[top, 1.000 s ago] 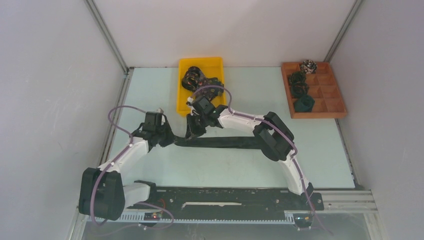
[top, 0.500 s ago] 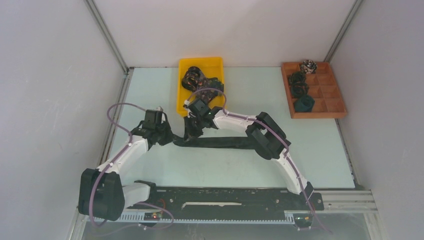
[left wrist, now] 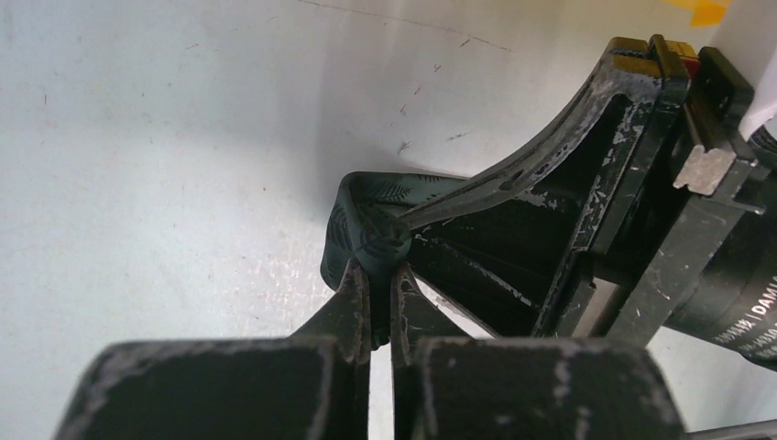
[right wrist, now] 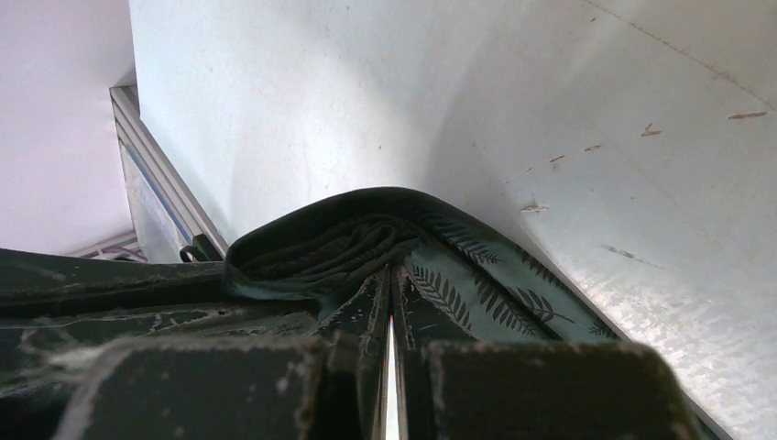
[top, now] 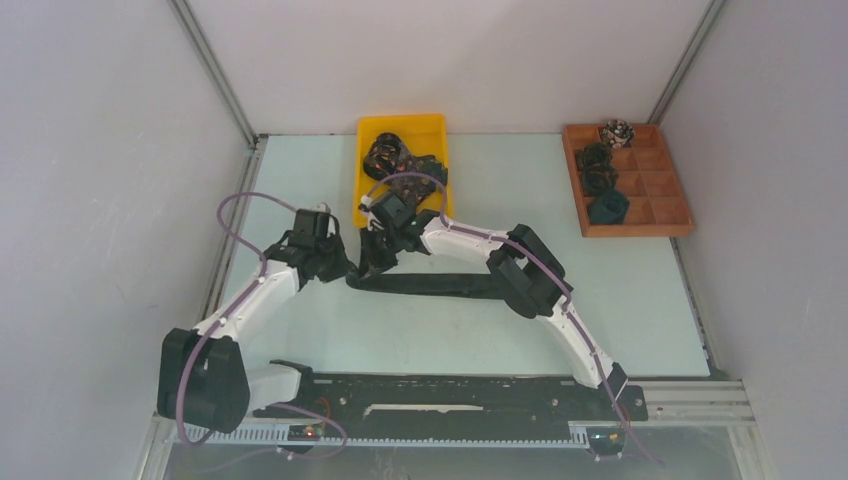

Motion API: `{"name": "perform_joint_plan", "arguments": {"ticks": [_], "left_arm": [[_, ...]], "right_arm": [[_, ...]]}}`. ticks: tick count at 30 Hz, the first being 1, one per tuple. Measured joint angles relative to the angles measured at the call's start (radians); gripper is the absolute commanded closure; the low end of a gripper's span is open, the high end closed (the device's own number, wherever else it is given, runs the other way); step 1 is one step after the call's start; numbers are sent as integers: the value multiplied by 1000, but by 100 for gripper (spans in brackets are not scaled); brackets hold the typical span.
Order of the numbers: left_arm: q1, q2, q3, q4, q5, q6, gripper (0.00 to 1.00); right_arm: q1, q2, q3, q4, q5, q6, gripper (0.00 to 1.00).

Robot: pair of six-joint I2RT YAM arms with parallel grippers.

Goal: Roll the ties
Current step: Roll the tie at the center of the board.

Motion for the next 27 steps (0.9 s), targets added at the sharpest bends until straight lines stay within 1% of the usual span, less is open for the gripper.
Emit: {"name": "perform_joint_plan", "arguments": {"ticks": [5,17,27], "left_arm": [[-35,39,10,-3,-30,7,100],[-108,137,35,-11,-80,13,100],[-146,190,57,-10,-98,12,100]], "right_arm": [[0,0,-8,8,-18,2,97],[-12,-3,-120,58,-51,13,98],[-31,-76,-203,60,-38,2,99]]}}
